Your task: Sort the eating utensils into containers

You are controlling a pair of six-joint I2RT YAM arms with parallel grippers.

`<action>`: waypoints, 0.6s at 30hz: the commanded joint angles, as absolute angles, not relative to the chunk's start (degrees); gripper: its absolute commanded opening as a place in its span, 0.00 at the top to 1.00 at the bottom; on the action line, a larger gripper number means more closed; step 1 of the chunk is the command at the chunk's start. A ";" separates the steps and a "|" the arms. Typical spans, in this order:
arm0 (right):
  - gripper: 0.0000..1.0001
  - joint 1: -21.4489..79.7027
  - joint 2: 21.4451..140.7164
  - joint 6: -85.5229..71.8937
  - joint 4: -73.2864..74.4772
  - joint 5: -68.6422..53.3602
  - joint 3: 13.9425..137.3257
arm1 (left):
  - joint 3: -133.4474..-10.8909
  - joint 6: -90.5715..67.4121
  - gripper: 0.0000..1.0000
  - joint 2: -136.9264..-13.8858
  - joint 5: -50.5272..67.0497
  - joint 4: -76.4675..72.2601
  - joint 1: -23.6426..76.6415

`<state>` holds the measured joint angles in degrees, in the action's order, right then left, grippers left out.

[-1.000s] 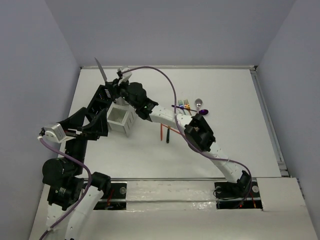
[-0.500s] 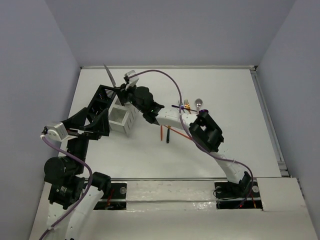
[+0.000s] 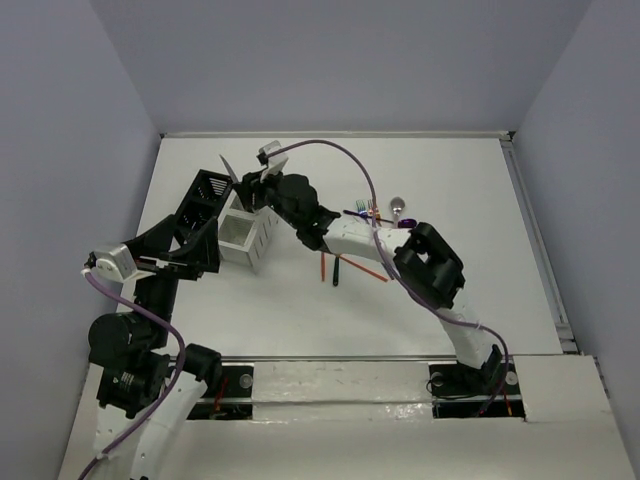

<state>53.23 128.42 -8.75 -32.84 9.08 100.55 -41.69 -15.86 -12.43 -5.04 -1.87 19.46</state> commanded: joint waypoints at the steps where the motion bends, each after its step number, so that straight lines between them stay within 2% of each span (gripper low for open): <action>1: 0.43 53.26 117.28 -8.78 -29.21 11.16 96.62 | -41.05 -15.38 0.01 -12.92 -4.31 -3.61 19.34; 6: 0.59 52.65 107.06 -13.00 -13.13 13.80 87.46 | -40.78 -15.56 0.01 -11.87 -3.96 -3.34 19.34; 8: 0.63 52.12 103.73 -16.24 -1.01 14.68 83.79 | -40.69 -15.64 0.01 -11.25 -3.43 -3.34 19.34; 9: 0.64 51.60 102.93 -16.78 5.99 14.68 82.54 | -40.52 -15.64 0.01 -11.08 -3.17 -3.34 19.86; 13: 0.63 51.07 101.42 -20.21 17.63 17.92 78.75 | -40.34 -15.73 0.01 -10.99 -2.11 -3.43 19.86; 18: 0.62 47.73 103.35 -22.85 20.66 18.64 77.78 | -40.17 -15.91 0.01 -11.25 -1.93 -3.52 19.86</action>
<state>50.35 102.08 -19.40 11.77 16.38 78.61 -40.73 -15.90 -11.97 -3.16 -1.41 19.51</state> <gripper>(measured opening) 0.376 0.988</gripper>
